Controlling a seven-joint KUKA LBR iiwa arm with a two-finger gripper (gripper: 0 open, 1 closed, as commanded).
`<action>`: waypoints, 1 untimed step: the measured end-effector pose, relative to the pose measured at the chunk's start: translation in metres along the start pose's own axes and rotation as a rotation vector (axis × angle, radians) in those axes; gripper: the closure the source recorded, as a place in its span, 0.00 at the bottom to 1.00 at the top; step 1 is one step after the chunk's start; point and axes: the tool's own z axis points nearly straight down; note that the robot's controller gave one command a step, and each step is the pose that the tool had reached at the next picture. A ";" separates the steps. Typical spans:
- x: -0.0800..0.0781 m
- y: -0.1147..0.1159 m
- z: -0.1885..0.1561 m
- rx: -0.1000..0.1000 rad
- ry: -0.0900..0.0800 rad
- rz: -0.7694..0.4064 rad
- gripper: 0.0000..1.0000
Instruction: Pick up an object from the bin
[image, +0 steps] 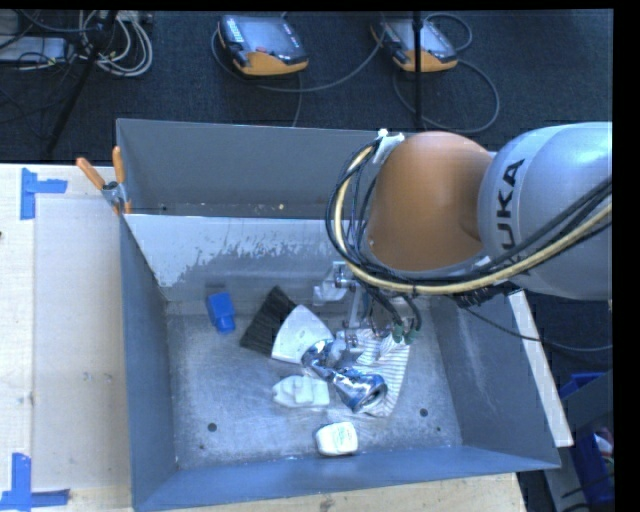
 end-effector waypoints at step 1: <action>0.034 -0.018 0.069 -0.001 -0.003 0.021 0.00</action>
Offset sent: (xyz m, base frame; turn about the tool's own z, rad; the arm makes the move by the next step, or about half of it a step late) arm -0.0444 -0.0408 -0.0566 0.0161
